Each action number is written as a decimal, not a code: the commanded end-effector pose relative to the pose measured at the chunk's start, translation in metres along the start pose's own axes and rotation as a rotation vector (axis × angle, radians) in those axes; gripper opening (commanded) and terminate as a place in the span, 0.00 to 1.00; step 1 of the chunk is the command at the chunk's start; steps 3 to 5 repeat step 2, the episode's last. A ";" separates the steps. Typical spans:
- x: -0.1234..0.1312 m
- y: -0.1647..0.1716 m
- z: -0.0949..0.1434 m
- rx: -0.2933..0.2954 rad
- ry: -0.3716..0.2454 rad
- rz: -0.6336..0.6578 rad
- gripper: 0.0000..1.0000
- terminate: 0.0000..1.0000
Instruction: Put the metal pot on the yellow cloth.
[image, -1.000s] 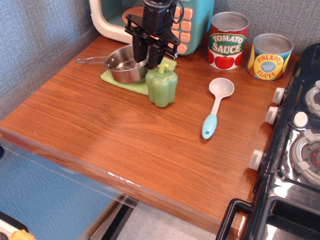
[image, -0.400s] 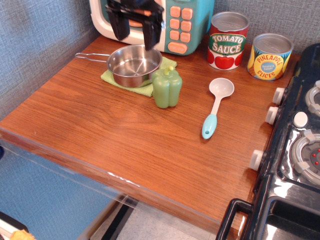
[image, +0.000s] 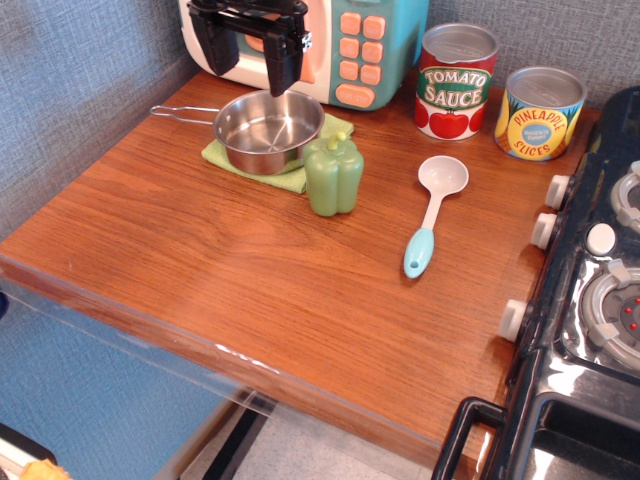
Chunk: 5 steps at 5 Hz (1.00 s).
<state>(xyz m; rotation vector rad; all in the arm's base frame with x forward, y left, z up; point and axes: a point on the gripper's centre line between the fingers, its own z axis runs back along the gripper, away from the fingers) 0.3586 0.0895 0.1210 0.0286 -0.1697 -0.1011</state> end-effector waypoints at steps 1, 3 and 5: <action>-0.009 0.004 0.023 0.126 -0.038 0.016 1.00 0.00; -0.009 0.004 0.023 0.126 -0.038 0.016 1.00 1.00; -0.009 0.004 0.023 0.126 -0.038 0.016 1.00 1.00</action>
